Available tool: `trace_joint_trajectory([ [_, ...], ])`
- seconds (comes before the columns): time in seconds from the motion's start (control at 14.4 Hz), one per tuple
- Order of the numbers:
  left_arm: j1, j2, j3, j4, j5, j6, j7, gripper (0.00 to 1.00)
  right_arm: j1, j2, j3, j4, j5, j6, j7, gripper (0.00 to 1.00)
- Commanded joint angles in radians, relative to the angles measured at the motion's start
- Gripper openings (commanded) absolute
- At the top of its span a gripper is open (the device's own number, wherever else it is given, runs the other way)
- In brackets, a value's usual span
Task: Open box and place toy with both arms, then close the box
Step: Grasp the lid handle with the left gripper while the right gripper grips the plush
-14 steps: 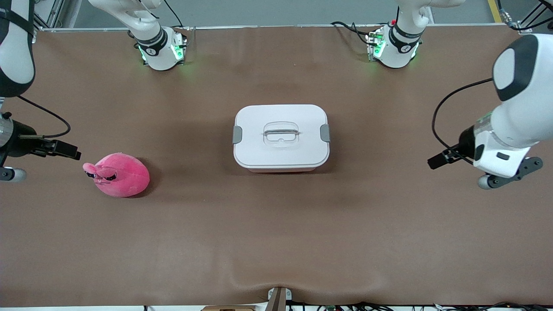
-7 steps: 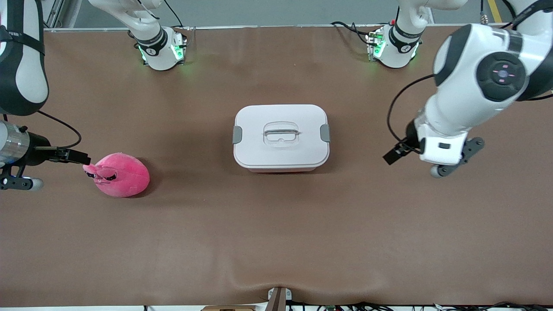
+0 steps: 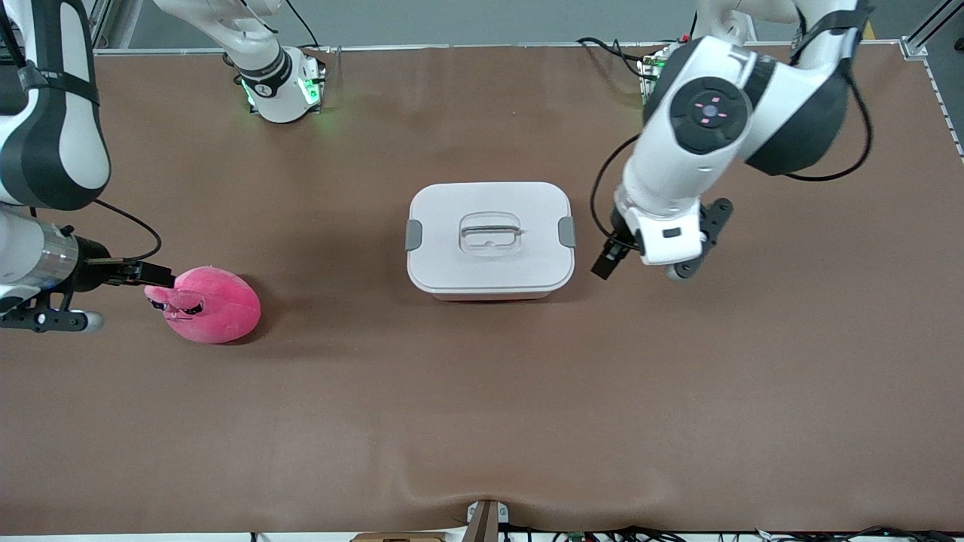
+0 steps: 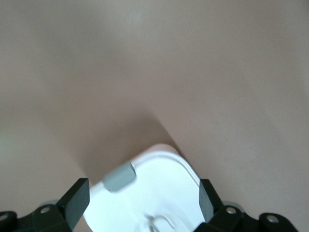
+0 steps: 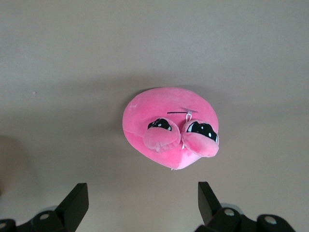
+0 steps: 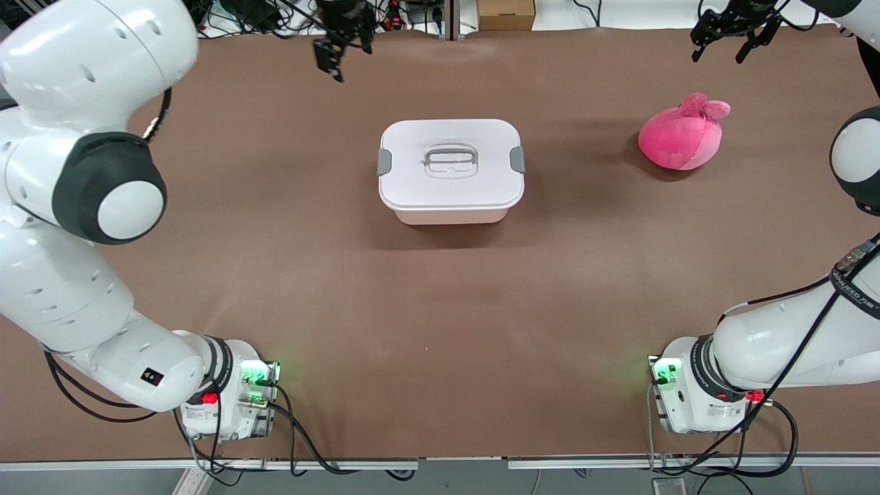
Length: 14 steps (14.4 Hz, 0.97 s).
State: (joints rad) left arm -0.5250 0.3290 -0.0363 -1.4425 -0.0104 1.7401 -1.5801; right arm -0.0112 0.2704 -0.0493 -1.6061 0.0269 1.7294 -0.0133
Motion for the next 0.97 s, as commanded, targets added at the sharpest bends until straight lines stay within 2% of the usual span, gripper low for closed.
trace_joint_trajectory([
  [0.0, -0.053, 0.027, 0.007, 0.017, 0.003, 0.036, -0.205, 1.00, -0.013, -0.063, -0.001, -0.109, 0.007, 0.070, -0.060, 1.00],
  [0.28, -0.131, 0.068, 0.006, 0.019, 0.001, 0.056, -0.495, 1.00, -0.007, -0.057, -0.001, -0.152, 0.007, 0.140, -0.094, 1.00],
  [0.56, -0.200, 0.120, 0.001, 0.019, -0.002, 0.114, -0.728, 1.00, 0.008, -0.066, -0.001, -0.305, -0.002, 0.327, -0.096, 1.00],
  [0.7, -0.205, 0.140, -0.004, 0.019, -0.006, 0.148, -0.791, 1.00, 0.008, -0.063, -0.001, -0.342, -0.002, 0.396, -0.096, 1.00],
  [0.9, -0.242, 0.179, -0.010, 0.019, -0.016, 0.176, -0.842, 1.00, 0.019, -0.053, -0.001, -0.345, -0.007, 0.415, -0.097, 1.00],
])
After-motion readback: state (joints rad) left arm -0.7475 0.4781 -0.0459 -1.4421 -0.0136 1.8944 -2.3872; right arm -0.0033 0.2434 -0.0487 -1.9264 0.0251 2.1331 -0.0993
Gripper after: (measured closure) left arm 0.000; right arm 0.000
